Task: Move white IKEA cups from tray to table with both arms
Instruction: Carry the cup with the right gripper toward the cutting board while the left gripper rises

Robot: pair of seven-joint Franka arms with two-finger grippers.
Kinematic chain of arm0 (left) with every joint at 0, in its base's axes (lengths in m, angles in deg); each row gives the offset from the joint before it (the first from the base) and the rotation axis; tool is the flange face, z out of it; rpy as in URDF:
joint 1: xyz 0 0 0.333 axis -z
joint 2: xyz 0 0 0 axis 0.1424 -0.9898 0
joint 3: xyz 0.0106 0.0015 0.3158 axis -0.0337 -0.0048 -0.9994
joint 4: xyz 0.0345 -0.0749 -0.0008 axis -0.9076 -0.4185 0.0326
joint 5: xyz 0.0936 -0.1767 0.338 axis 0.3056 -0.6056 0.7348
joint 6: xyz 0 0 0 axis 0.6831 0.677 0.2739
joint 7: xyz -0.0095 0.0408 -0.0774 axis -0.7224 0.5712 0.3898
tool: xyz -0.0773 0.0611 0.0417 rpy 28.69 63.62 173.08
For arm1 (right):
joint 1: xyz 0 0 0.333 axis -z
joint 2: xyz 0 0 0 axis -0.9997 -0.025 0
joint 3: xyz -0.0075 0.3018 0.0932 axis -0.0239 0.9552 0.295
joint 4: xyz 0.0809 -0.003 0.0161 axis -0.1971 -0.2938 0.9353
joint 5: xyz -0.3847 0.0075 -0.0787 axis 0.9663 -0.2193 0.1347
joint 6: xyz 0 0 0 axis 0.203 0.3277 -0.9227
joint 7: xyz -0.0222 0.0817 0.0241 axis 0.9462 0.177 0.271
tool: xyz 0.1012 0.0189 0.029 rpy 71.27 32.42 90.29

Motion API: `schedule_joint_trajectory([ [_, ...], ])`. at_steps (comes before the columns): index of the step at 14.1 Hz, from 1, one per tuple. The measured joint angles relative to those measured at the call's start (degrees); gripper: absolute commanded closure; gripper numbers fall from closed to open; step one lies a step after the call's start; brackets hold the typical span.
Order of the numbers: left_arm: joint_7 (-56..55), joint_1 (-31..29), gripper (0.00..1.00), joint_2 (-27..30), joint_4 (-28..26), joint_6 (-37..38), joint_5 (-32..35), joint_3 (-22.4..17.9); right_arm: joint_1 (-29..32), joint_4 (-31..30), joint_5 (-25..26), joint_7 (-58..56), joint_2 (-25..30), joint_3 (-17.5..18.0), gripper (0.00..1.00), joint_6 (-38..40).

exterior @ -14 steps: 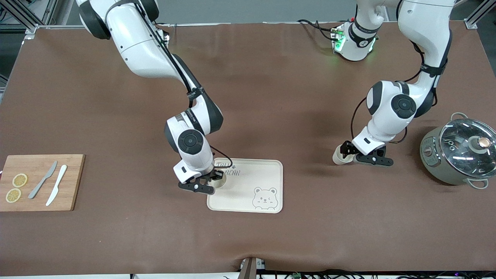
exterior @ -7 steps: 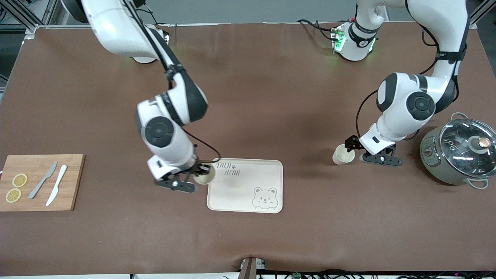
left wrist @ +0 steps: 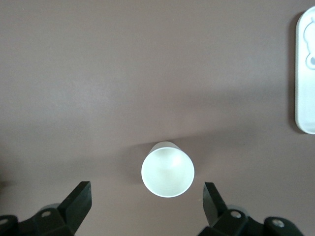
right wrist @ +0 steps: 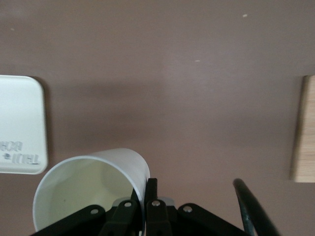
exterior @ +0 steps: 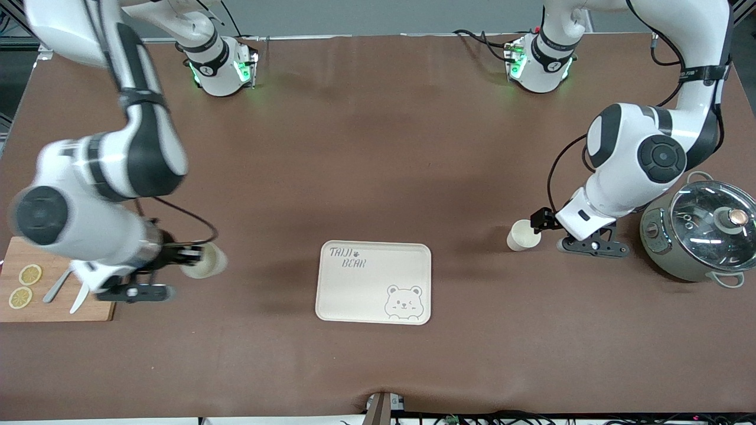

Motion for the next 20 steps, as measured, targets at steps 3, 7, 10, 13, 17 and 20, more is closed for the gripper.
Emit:
schedule_joint_trajectory([
  [3,-0.4,0.1,0.00,0.0,3.2,4.0,0.0,0.0,6.6,-1.5,-0.2,-9.8,0.2,0.1,1.00,-0.6],
  [7,-1.9,1.1,0.00,0.0,7.5,9.6,0.1,0.2,7.6,-8.3,-0.5,-11.2,-0.4,0.6,1.00,-11.8],
  [10,-3.0,1.4,0.00,0.1,12.3,14.7,0.5,0.2,7.3,-12.1,-2.4,-11.2,-2.6,1.1,1.00,-19.0],
  [13,-3.0,1.0,0.00,0.4,17.3,18.8,3.1,0.1,7.3,-12.6,-2.7,-11.2,-5.8,1.2,1.00,-23.5],
  [17,-3.0,0.5,0.00,0.8,21.2,20.6,3.5,-0.3,7.2,-12.6,-2.7,-11.2,-8.3,1.4,1.00,-26.6],
  [20,-3.0,0.4,0.00,0.9,22.2,22.0,3.5,-0.5,7.1,-12.7,-2.7,-11.2,-9.7,1.5,1.00,-29.0],
])
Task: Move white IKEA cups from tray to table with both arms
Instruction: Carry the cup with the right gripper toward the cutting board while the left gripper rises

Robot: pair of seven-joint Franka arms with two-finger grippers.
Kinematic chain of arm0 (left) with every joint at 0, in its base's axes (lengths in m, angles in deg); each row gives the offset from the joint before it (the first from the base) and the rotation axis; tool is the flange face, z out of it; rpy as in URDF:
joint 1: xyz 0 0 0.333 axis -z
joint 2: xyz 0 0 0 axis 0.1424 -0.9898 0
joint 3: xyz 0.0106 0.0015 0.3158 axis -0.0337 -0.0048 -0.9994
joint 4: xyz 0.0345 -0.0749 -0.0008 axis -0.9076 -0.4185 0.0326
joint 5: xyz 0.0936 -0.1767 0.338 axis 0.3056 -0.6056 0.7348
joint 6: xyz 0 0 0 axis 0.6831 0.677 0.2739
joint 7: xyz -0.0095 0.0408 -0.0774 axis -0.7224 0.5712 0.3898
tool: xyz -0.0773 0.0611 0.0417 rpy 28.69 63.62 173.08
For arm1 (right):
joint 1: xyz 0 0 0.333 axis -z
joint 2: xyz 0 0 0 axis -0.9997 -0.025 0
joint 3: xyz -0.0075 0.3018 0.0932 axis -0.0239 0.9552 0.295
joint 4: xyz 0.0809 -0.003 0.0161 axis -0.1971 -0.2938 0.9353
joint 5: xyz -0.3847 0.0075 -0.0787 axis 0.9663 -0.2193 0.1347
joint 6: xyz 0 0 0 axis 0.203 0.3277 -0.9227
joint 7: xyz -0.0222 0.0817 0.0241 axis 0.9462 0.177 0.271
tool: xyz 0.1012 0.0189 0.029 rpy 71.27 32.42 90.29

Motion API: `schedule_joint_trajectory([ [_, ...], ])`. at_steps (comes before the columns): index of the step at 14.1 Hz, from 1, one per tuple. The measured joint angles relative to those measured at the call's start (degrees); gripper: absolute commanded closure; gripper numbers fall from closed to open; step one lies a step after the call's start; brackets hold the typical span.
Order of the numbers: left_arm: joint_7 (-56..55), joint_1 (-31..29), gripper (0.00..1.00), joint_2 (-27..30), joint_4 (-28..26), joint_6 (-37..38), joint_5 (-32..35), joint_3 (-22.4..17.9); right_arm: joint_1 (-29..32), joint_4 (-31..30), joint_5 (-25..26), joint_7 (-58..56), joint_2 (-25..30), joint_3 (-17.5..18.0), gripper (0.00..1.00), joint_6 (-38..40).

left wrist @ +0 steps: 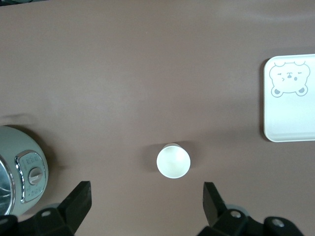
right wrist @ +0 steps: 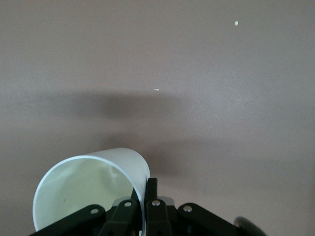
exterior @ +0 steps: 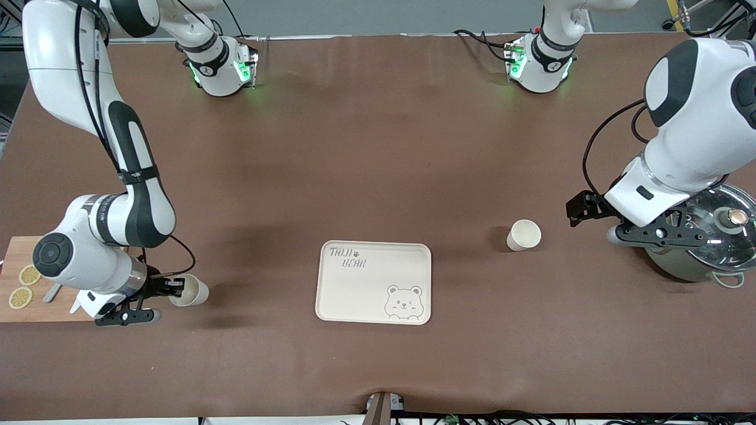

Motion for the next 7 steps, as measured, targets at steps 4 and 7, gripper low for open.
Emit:
schedule_joint_trajectory([
  [4,0.7,-3.6,0.00,1.6,0.3,1.6,0.0,0.7,-0.2,-0.3,0.0,0.0,-1.7,0.1,1.00,-3.0],
  [7,3.9,-8.4,0.00,3.5,0.3,2.7,0.0,3.1,-0.2,-1.2,0.0,0.0,-2.8,0.2,1.00,-5.8],
])
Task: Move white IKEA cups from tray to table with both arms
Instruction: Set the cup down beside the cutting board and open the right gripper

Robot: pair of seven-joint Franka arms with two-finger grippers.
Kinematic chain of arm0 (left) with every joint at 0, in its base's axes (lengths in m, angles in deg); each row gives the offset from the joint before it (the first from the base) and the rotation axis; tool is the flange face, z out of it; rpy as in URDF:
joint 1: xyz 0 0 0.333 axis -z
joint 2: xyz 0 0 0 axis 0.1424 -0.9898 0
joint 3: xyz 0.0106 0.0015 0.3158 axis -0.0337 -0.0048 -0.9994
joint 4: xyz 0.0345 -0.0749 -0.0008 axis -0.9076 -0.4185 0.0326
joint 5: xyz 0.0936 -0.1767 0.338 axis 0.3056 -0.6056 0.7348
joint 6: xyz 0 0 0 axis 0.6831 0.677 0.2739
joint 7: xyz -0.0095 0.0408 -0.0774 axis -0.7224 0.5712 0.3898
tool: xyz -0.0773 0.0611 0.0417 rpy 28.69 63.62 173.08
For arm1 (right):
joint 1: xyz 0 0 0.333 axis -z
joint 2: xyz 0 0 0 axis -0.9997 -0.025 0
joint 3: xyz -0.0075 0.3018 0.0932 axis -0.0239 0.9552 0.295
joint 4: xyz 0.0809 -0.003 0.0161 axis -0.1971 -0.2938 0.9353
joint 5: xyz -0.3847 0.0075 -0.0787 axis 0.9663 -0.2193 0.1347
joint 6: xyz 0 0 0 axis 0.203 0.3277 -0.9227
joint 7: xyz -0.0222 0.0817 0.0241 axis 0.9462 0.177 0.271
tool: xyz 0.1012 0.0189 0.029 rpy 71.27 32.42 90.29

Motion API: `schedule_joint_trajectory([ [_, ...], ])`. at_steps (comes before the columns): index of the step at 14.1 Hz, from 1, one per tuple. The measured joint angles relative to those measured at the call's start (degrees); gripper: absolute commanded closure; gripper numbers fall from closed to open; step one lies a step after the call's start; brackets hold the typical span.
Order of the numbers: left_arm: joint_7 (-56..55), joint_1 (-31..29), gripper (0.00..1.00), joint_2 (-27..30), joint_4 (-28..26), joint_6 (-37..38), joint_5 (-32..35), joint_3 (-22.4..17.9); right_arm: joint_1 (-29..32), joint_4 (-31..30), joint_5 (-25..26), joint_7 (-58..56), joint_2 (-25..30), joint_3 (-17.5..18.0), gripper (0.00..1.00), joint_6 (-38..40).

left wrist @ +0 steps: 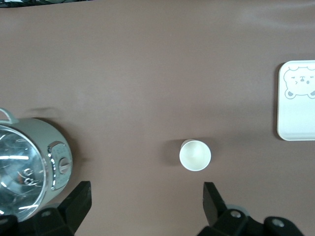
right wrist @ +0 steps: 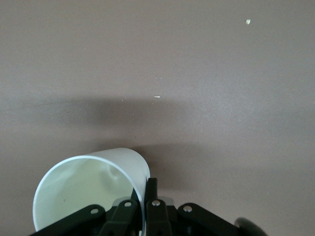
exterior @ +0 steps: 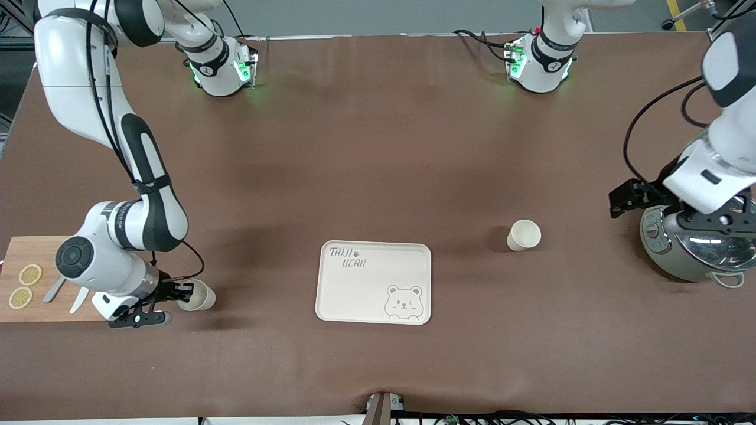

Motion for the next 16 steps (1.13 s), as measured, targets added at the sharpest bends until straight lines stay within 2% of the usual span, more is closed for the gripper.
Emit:
schedule_joint_trajectory([
  [4,0.1,-0.1,0.00,1.6,0.0,2.4,0.0,1.0,0.0,-0.5,0.0,0.0,-0.3,0.2,1.00,-1.0],
  [5,0.1,0.0,0.00,2.0,0.0,3.0,0.0,1.1,0.0,-0.5,0.0,0.0,-0.3,0.2,0.89,-1.0],
  [7,0.5,0.0,0.00,2.5,0.1,5.6,0.0,1.4,0.0,-0.5,0.0,0.0,-0.3,0.3,0.14,-1.2],
  [8,1.2,0.1,0.00,2.6,0.1,7.3,0.0,1.6,0.0,-0.5,0.0,0.0,-0.3,0.3,0.00,-1.2],
  [13,3.1,0.5,0.00,2.6,0.1,11.5,0.0,3.0,0.2,0.5,0.0,-0.1,-0.2,0.1,0.00,-1.0],
  [14,3.1,0.7,0.00,2.7,0.2,11.5,0.0,3.1,0.4,1.5,0.0,-0.3,0.0,0.0,0.00,0.8],
  [16,3.1,0.7,0.00,3.3,0.3,11.6,0.0,3.1,1.1,5.2,0.0,-0.8,1.0,-0.2,0.00,9.1],
])
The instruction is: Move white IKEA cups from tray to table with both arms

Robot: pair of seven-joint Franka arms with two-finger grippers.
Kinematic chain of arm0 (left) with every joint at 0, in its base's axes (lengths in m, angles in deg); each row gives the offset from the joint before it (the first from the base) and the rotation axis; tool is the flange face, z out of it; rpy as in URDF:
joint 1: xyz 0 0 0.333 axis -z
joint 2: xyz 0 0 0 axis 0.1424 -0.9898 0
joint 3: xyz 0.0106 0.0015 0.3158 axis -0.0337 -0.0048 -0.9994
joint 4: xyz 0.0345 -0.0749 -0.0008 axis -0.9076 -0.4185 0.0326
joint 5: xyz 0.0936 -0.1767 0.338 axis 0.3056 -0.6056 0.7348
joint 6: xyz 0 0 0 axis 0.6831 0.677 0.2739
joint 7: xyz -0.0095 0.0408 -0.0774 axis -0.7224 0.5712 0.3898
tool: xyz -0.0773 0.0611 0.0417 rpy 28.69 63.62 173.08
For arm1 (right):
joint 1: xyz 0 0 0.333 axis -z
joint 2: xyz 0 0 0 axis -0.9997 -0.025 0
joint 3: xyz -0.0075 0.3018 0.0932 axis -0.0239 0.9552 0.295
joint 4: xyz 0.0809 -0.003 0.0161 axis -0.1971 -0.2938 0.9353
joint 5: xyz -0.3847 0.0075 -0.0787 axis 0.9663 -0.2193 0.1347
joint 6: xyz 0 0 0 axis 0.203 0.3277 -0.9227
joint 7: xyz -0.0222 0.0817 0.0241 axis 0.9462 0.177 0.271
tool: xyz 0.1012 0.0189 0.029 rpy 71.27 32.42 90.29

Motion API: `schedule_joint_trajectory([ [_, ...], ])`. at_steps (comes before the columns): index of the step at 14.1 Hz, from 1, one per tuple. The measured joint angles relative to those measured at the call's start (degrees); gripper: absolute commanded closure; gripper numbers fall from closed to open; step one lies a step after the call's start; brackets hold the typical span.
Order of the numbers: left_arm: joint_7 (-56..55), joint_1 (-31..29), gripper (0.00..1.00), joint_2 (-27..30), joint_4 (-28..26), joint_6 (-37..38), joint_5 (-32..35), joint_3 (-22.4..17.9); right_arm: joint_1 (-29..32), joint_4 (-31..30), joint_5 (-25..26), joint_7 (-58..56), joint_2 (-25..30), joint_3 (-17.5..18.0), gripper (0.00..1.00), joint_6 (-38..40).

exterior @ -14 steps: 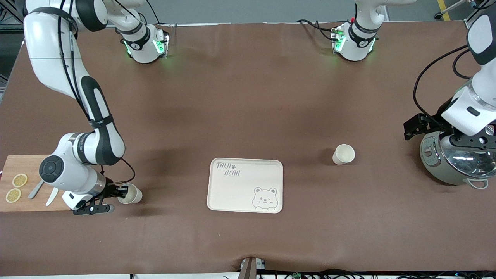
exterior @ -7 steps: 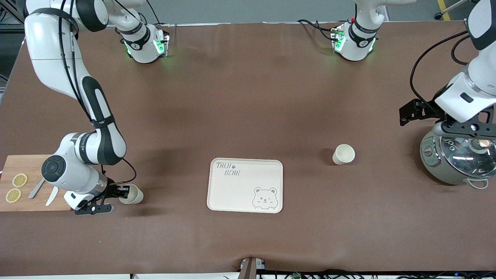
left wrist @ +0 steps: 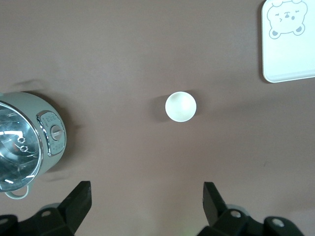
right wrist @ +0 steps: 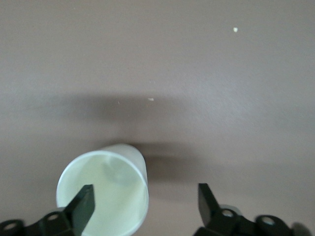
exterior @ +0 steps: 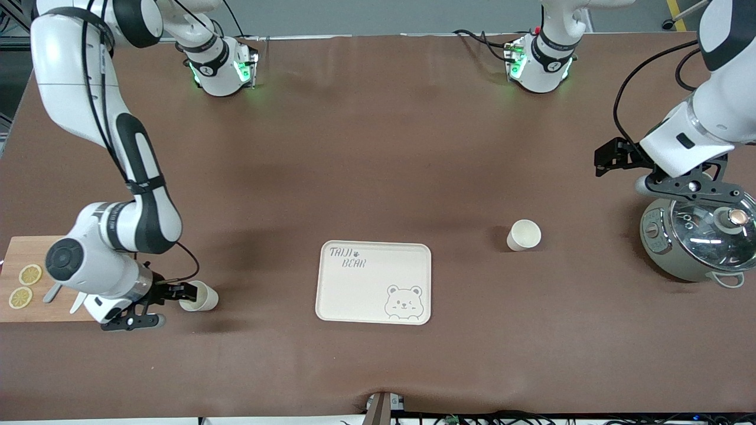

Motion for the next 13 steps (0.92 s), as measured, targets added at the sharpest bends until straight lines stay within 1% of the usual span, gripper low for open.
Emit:
schedule_joint_trajectory([
  [2,0.0,0.0,0.00,0.6,0.0,0.1,0.0,-0.1,0.4,4.7,0.0,-0.4,2.5,-0.3,0.00,11.0],
  [3,0.0,0.0,0.00,0.7,0.0,0.2,0.0,-0.2,0.5,6.5,0.0,-0.4,4.6,-0.5,0.00,16.5],
  [5,0.0,-0.1,0.00,0.7,0.0,0.2,0.0,-0.4,0.8,8.1,0.0,-0.4,10.0,-1.3,0.00,25.4],
  [7,0.0,-0.1,0.00,0.6,0.0,-0.2,0.0,-0.5,1.8,8.3,0.0,-0.5,15.7,-1.5,0.00,32.2],
  [9,0.0,-0.3,0.00,0.6,0.0,-1.6,0.0,-0.7,2.7,8.0,0.0,-0.5,20.1,-1.6,0.00,36.5],
  [11,0.0,-0.5,0.00,0.5,0.0,-2.4,0.0,-0.7,3.1,7.2,0.0,-0.4,23.6,-1.7,0.00,39.1],
  [13,0.0,-0.7,0.00,0.5,0.0,-2.6,0.0,-0.8,3.1,4.5,0.4,1.4,28.0,-1.7,0.00,40.3],
])
